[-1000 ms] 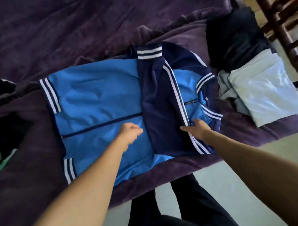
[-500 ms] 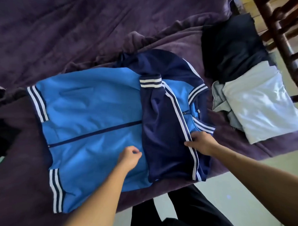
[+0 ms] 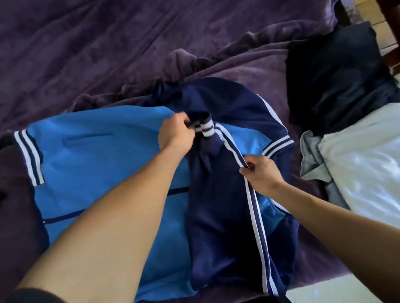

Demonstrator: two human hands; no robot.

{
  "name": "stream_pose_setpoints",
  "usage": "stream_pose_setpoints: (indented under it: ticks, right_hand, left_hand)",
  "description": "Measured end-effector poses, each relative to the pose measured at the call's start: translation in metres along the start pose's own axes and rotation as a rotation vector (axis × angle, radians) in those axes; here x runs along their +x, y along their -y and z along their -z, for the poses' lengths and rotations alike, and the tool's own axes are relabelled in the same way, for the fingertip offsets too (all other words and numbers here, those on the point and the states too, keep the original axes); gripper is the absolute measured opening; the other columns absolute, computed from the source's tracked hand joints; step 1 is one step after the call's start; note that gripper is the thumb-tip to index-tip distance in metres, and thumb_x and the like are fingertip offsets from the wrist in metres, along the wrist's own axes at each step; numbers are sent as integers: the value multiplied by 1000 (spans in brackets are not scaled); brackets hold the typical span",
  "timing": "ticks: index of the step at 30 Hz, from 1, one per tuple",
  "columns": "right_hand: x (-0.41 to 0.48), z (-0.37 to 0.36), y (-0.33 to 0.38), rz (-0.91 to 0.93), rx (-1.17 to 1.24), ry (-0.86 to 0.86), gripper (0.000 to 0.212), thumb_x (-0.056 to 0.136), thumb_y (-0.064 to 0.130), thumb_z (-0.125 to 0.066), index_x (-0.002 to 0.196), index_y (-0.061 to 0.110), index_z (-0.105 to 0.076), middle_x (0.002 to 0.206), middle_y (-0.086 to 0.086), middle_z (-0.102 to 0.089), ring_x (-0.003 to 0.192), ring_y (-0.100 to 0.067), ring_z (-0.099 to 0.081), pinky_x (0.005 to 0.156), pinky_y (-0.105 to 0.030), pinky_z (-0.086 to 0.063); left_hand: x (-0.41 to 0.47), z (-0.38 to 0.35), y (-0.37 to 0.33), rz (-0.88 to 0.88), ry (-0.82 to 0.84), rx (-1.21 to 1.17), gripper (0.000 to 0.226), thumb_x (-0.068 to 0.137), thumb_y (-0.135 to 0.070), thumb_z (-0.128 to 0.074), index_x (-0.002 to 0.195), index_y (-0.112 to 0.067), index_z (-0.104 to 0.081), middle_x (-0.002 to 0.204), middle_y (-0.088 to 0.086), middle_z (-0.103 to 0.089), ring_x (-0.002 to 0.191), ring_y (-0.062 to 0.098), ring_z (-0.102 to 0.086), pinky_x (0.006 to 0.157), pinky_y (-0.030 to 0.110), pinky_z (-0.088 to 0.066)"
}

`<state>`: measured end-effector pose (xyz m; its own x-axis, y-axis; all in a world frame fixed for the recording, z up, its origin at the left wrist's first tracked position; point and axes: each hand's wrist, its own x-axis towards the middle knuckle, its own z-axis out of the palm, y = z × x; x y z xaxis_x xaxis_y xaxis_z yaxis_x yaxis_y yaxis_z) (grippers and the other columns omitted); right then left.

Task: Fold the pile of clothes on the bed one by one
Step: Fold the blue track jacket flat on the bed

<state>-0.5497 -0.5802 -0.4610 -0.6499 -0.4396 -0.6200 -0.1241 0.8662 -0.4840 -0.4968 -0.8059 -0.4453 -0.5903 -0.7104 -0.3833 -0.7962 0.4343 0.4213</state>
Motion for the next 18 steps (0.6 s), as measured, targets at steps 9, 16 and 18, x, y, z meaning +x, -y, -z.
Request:
stream_pose_setpoints:
  ticks: [9, 16, 18]
  right_hand:
    - [34, 43, 38, 217, 112, -372, 19, 92, 30, -58, 100, 17, -68, 99, -1, -71, 97, -24, -62, 89, -34, -47]
    - [112, 45, 72, 131, -133, -400, 63, 82, 34, -68, 138, 22, -42, 130, -8, -55, 120, -33, -48, 96, -46, -36]
    - [112, 40, 68, 106, -105, -402, 34, 83, 28, -64, 115, 20, -54, 98, -6, -64, 99, -37, -57, 80, -42, -40]
  left_hand:
    - [93, 59, 19, 87, -303, -82, 23, 87, -9, -43, 98, -17, -62, 111, 8, -64, 104, 29, -58, 83, 35, -49]
    - [129, 26, 50, -122, 40, 262, 13, 81, -12, -58, 82, -25, -57, 102, 12, -60, 107, 39, -53, 72, 36, -43]
    - [125, 28, 48, -179, -103, 352, 12, 80, -9, -59, 79, -19, -64, 96, 10, -55, 101, 39, -53, 67, 34, -33]
